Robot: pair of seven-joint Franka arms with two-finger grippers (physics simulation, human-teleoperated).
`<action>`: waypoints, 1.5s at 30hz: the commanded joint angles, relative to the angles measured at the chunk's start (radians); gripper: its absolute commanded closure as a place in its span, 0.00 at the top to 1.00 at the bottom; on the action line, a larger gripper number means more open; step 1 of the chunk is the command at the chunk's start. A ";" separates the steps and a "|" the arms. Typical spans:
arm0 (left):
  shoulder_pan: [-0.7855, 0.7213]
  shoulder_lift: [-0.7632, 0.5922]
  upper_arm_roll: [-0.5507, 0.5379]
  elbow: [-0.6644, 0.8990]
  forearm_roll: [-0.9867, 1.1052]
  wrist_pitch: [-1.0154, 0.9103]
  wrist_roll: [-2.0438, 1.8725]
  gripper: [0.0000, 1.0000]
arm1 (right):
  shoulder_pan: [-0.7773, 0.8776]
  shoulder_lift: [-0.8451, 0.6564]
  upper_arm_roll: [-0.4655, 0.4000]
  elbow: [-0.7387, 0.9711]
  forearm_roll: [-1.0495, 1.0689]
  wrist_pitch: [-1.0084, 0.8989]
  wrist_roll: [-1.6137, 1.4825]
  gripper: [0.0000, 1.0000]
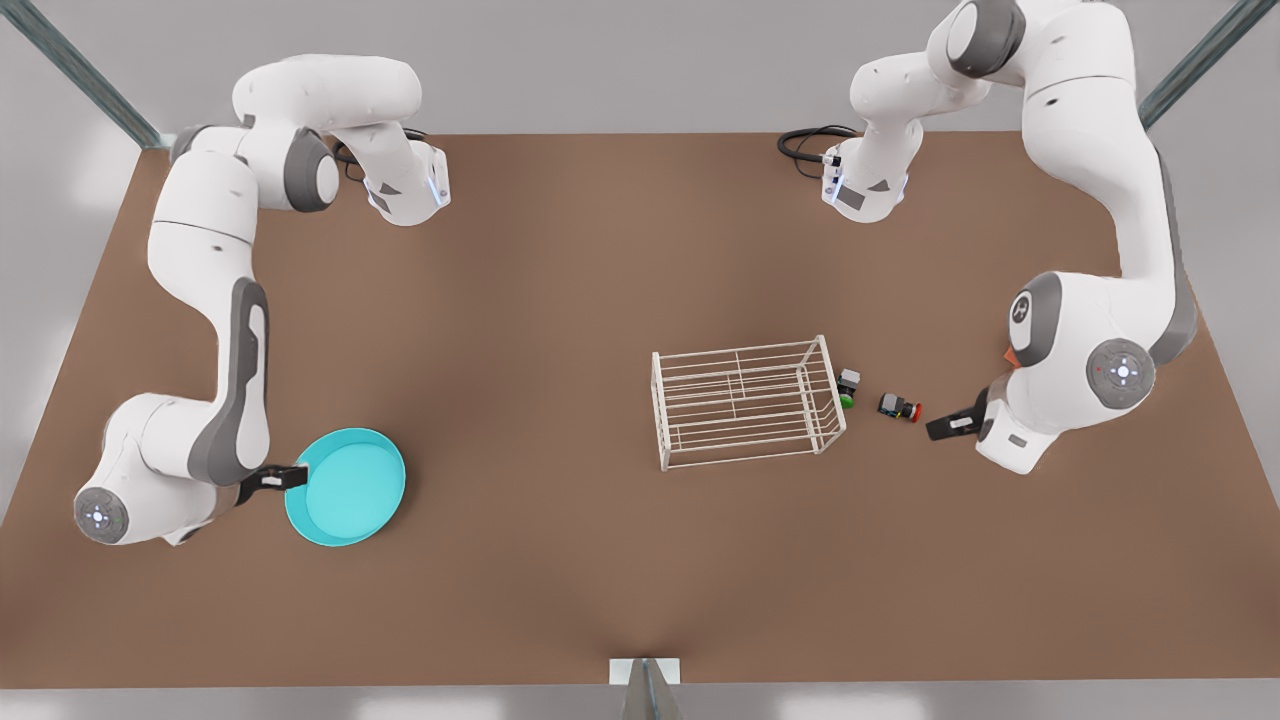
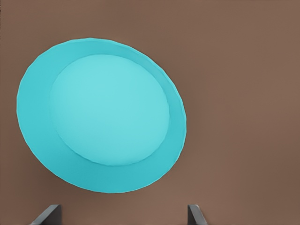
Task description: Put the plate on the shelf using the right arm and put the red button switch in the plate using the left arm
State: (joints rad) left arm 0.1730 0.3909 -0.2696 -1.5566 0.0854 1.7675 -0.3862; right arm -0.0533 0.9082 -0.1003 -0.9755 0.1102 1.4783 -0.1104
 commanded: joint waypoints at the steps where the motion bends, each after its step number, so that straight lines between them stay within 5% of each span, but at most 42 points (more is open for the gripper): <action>1: 0.023 -0.018 0.003 -0.100 -0.003 0.180 -0.411 1.00 | 0.001 0.035 0.022 -0.006 0.025 0.099 -0.172 1.00; 3: 0.037 -0.110 0.004 -0.273 -0.055 0.315 -0.413 1.00 | -0.028 0.090 0.024 -0.009 0.039 0.189 -0.397 1.00; 7: 0.046 -0.198 0.010 -0.385 -0.108 0.457 -0.695 1.00 | -0.109 0.103 0.024 -0.014 0.077 0.192 -0.577 1.00; 15: 0.040 -0.159 0.007 -0.444 -0.116 0.598 -0.979 1.00 | -0.120 0.150 0.025 -0.037 0.082 0.195 -0.583 1.00; 22: 0.043 -0.162 0.016 -0.522 -0.092 0.535 -1.024 1.00 | -0.117 0.163 0.025 -0.035 0.068 0.195 -0.534 0.36; 25: 0.043 -0.142 0.018 -0.536 -0.092 0.512 -1.025 1.00 | -0.114 0.164 0.025 -0.037 0.068 0.195 -0.532 0.18; 33: 0.022 -0.055 0.020 -0.527 -0.053 0.504 -1.019 1.00 | -0.112 0.106 0.025 -0.022 0.074 0.146 -0.519 0.14; 39: 0.059 -0.038 0.021 -0.579 -0.038 0.671 -0.968 1.00 | -0.108 0.029 0.083 -0.020 0.069 0.085 -0.451 0.15; 45: 0.063 -0.015 0.021 -0.609 -0.036 0.739 -0.944 1.00 | 0.047 -0.081 0.091 -0.020 0.072 0.051 -0.209 0.16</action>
State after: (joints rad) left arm 0.2350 0.3721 -0.2484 -2.1644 0.0463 2.4385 -1.2698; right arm -0.0221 0.8418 -0.0108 -0.9958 0.1865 1.5629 -0.5264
